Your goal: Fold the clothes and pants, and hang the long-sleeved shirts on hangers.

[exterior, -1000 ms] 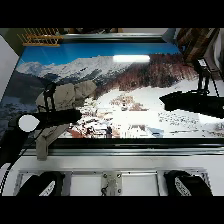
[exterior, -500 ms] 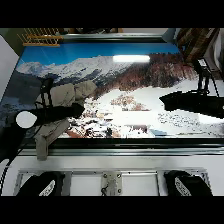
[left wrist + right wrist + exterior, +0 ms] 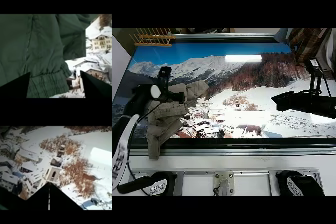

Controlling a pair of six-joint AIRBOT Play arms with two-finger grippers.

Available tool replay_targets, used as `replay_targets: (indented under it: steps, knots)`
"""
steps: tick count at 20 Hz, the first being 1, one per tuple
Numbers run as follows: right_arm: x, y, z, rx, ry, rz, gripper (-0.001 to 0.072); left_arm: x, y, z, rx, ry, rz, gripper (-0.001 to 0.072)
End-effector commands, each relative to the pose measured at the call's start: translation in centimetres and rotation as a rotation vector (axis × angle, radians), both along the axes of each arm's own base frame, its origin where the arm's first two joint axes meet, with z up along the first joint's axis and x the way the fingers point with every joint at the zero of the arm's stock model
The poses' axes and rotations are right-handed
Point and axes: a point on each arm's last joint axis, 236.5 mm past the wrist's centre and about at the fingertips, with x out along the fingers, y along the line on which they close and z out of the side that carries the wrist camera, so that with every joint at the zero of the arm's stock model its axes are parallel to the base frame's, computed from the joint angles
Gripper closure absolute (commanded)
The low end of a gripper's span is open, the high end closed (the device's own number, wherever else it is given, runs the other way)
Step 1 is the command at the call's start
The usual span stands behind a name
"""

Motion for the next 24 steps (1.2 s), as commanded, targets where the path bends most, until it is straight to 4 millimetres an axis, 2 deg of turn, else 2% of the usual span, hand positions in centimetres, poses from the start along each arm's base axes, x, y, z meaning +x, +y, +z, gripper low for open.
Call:
replay_targets:
  steps: [1, 4, 6, 7, 9, 10, 11, 12, 14, 16, 18, 20, 22, 24]
  knots:
    - [0.0, 0.0, 0.0, 0.0, -0.001, 0.001, 0.0684, 1.4, 0.1, -5.7, 0.067, 0.108, -0.03, 0.0018]
    - [0.0, 0.0, 0.0, 0.0, 0.0, 0.001, 0.0684, 2.2, -1.6, -7.9, 0.076, 0.148, -0.066, 0.0019]
    - [0.0, 0.0, 0.0, 0.0, 0.0, 0.001, 0.0684, 2.8, -2.0, -8.2, 0.077, 0.16, -0.069, 0.0019]
    - [0.0, 0.0, 0.0, 0.0, 0.0, 0.001, 0.0683, 2.9, -1.9, -8.0, 0.078, 0.164, -0.065, 0.0051]
    - [0.0, 0.0, 0.0, 0.0, 0.0, 0.001, 0.0684, 3.0, -1.1, -7.1, 0.105, 0.179, -0.03, 0.0483]
    - [0.0, 0.0, 0.0, 0.0, 0.0, 0.001, 0.0684, 3.1, -0.8, -6.5, 0.115, 0.185, -0.029, 0.064]
    - [0.0, 0.0, 0.0, 0.0, 0.0, 0.001, 0.0684, 3.2, -0.6, -5.7, 0.119, 0.186, -0.024, 0.0704]
    - [0.0, 0.0, 0.0, 0.0, 0.0, 0.001, 0.0684, 3.5, -0.7, -4.4, 0.118, 0.176, -0.023, 0.0705]
    - [0.0, 0.0, 0.0, 0.0, 0.0, 0.001, 0.0684, 5.1, -2.3, 0.4, 0.094, 0.072, -0.038, 0.0705]
    - [0.0, 0.0, 0.0, 0.0, 0.0, 0.001, 0.0684, 6.5, -5.9, 7.8, 0.056, -0.095, -0.093, 0.0705]
    - [0.0, 0.1, 0.1, 0.002, 0.0, 0.0, 0.0684, 5.9, -10.8, 14.5, -0.004, -0.233, -0.174, 0.0705]
    - [0.2, 0.7, 0.7, 0.046, -0.012, -0.001, 0.0683, 4.0, -16.1, 19.9, -0.051, -0.348, -0.279, 0.0705]
    - [-0.2, 2.4, 2.1, 0.149, -0.01, 0.022, 0.0684, 1.8, -21.4, 23.3, -0.099, -0.43, -0.384, 0.0705]
    - [1.1, 1.5, 3.5, 0.098, -0.129, 0.022, 0.0684, -0.7, -26.4, 24.4, -0.142, -0.468, -0.486, 0.0705]
